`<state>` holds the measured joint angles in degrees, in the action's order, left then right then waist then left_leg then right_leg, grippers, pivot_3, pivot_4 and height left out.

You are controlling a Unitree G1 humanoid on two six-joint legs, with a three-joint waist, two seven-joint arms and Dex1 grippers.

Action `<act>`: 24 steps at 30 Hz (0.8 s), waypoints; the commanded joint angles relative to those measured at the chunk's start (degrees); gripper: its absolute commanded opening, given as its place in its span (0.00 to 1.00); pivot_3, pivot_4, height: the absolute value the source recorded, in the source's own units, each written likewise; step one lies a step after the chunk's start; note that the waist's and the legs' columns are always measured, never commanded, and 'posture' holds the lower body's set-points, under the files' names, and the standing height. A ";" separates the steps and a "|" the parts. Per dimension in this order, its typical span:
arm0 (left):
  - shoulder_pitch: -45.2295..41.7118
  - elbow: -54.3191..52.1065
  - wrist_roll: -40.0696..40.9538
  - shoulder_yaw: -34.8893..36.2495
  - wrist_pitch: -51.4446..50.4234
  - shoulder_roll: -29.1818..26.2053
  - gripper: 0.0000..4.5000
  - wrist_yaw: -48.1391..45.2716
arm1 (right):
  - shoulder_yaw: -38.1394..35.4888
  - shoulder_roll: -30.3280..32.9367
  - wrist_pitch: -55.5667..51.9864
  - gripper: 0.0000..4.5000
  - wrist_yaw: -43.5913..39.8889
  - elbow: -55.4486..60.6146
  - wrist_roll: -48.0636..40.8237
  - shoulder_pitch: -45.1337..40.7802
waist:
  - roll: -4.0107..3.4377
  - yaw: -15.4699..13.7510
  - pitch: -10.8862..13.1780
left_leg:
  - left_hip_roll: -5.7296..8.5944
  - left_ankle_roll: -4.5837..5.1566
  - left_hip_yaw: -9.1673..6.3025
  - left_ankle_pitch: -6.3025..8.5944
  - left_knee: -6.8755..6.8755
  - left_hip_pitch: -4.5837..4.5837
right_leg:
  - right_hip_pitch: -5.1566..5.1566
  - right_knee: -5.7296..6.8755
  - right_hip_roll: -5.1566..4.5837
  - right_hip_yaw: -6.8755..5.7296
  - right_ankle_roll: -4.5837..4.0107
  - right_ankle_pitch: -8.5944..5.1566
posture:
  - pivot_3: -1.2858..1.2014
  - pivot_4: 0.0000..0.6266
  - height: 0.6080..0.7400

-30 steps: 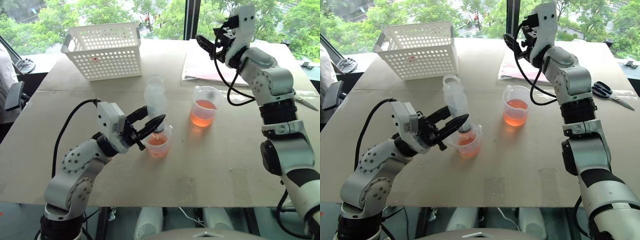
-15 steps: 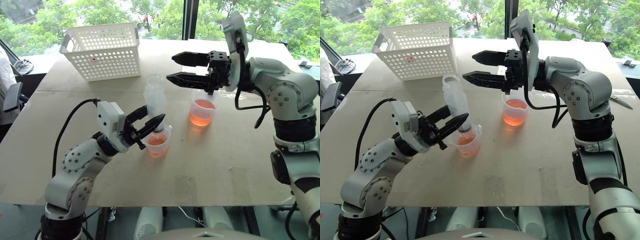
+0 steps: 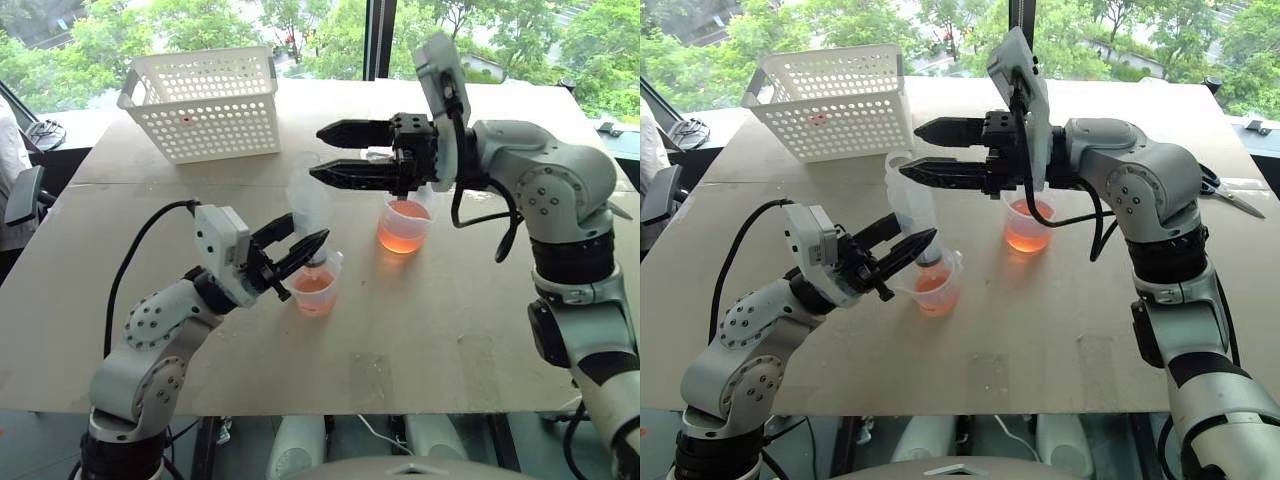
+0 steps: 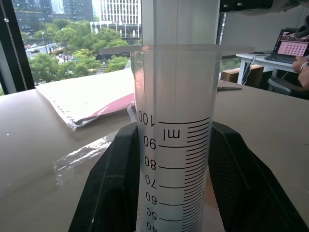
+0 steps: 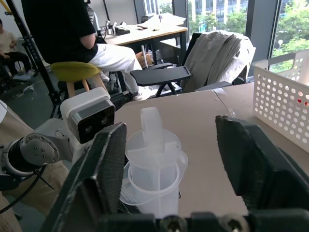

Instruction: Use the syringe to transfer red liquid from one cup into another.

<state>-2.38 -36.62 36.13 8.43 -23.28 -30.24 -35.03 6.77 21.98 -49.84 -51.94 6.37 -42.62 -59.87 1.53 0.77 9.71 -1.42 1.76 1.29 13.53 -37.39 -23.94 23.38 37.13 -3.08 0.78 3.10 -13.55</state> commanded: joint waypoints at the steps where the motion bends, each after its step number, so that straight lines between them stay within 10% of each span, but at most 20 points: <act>1: 0.10 -2.63 0.21 0.01 0.58 -0.17 0.32 0.39 | -0.68 -0.09 -0.15 0.27 0.05 1.53 -0.08 -1.64 | 0.00 -0.04 0.00 | 0.00 0.00 0.00 0.00 0.00 0.00 | 0.00 0.00 0.00 0.00 0.00 0.00 | 0.52 0.24 1.00; 4: 0.16 -2.83 0.31 -0.06 0.49 -0.20 0.32 0.81 | -0.68 -0.18 -0.85 0.01 0.35 1.80 -0.10 -2.10 | 0.00 -0.02 0.00 | 0.00 0.00 -0.01 0.00 0.00 0.00 | 0.00 0.00 0.00 -0.01 0.00 0.00 | 0.52 0.24 1.00; 24: -0.01 -3.97 1.20 -0.37 -0.07 0.11 0.32 2.60 | 4.03 1.69 4.65 0.01 -5.05 5.11 6.35 -2.07 | 0.00 -0.01 0.00 | 0.00 0.00 0.00 0.00 0.00 0.00 | 0.01 0.01 -0.01 0.00 0.00 0.00 | 0.52 0.24 1.00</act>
<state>-1.79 -37.26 36.20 7.80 -24.02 -30.11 -32.44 10.29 23.49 -46.11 -55.29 9.99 -36.09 -61.07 1.52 0.76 9.71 -1.42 1.76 1.28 13.53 -37.39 -23.94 23.39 37.13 -3.08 0.78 3.10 -13.55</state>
